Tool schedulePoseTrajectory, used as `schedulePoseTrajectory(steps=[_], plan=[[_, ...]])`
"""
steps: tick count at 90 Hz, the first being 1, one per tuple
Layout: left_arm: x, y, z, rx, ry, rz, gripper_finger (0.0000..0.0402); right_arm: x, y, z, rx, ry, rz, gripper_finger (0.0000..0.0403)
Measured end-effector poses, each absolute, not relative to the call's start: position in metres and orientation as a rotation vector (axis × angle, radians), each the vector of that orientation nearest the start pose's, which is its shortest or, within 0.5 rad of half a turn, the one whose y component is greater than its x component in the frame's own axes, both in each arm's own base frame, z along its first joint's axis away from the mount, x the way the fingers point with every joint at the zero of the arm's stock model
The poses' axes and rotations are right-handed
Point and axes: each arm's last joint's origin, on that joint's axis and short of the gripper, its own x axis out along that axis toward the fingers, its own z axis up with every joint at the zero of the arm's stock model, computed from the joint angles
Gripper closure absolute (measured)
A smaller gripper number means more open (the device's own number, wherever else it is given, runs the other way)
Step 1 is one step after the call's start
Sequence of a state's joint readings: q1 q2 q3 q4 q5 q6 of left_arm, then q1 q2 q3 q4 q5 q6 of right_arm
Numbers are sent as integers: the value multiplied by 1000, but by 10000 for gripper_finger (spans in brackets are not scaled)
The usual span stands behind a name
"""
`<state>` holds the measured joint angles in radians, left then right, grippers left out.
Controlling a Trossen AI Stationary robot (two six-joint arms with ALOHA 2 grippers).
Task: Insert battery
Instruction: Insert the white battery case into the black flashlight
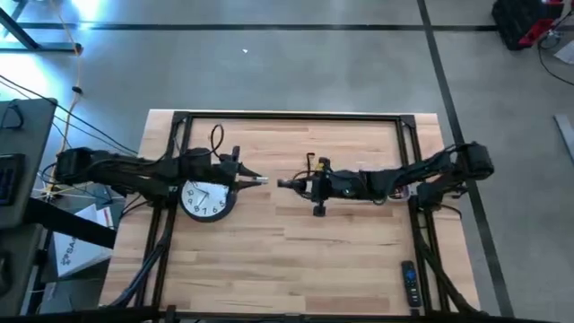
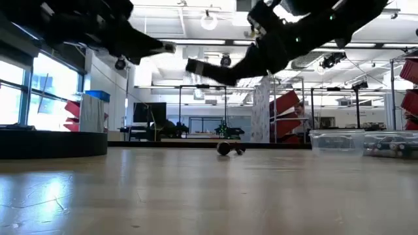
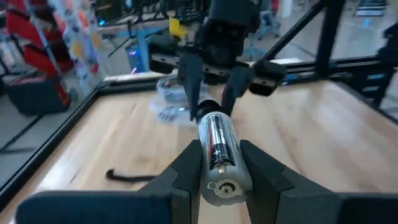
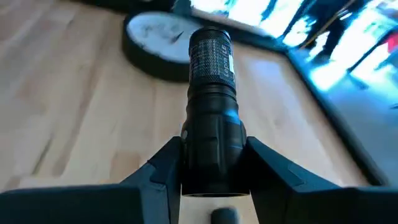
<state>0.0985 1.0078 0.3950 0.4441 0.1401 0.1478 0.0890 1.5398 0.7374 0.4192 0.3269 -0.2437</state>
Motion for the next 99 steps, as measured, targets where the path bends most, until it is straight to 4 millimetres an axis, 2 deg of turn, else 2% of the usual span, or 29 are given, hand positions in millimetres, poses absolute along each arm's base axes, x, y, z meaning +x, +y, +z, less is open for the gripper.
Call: schedulePoseTrajectory(steps=[14,29,99], plan=[[210,10,221,169,146,-84,338,314,25,201,-338,361,-177,293],[216,7,226,217,142,-44,338,315,25,203,-331,338,-161,291],[235,9,208,229,180,-23,338,314,25,201,-316,366,-168,294]])
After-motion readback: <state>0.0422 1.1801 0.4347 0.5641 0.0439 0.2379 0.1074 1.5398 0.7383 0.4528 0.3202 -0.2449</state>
